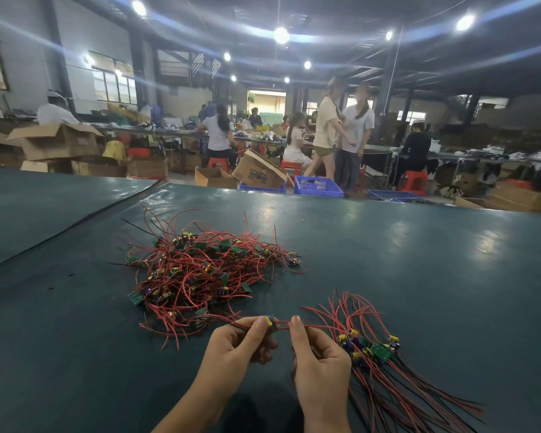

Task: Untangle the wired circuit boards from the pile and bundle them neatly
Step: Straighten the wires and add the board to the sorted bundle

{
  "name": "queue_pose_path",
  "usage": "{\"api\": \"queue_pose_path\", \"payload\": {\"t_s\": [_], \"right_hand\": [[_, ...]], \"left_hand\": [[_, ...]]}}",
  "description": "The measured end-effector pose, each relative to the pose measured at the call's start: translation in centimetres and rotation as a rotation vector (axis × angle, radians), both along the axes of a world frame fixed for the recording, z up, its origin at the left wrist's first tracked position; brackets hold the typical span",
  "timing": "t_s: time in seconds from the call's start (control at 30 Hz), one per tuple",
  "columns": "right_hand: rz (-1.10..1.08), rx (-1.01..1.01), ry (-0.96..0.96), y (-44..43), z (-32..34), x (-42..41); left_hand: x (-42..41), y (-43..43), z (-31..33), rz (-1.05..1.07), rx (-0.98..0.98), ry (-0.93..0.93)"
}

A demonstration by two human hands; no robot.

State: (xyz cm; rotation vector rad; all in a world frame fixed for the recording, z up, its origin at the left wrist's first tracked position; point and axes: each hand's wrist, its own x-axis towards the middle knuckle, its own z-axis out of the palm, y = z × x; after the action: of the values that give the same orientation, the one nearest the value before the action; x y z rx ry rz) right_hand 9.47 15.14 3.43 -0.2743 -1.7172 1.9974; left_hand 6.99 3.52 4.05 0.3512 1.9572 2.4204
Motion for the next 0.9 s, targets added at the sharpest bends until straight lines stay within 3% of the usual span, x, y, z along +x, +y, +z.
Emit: {"api": "queue_pose_path", "payload": {"t_s": [0.13, 0.3, 0.4, 0.6, 0.77, 0.9], "right_hand": [[-0.043, 0.051, 0.058, -0.1, 0.0, 0.2], [-0.155, 0.179, 0.186, -0.4, 0.1, 0.4], [-0.161, 0.119, 0.141, 0.0, 0.0, 0.2], [-0.176, 0.059, 0.065, -0.1, 0.0, 0.3], [-0.188, -0.133, 0.021, -0.6, 0.2, 0.3], [-0.172, -0.056, -0.023, -1.2, 0.2, 0.7]], "left_hand": [[0.1, 0.1, 0.2, -0.040, 0.126, -0.109], [0.3, -0.2, 0.1, 0.079, -0.177, 0.179], [0.6, -0.1, 0.2, 0.059, -0.216, 0.220], [0.4, 0.0, 0.1, -0.003, 0.006, 0.059], [0.3, 0.2, 0.1, -0.005, 0.123, -0.019], [0.5, 0.3, 0.1, -0.026, 0.100, -0.008]]}}
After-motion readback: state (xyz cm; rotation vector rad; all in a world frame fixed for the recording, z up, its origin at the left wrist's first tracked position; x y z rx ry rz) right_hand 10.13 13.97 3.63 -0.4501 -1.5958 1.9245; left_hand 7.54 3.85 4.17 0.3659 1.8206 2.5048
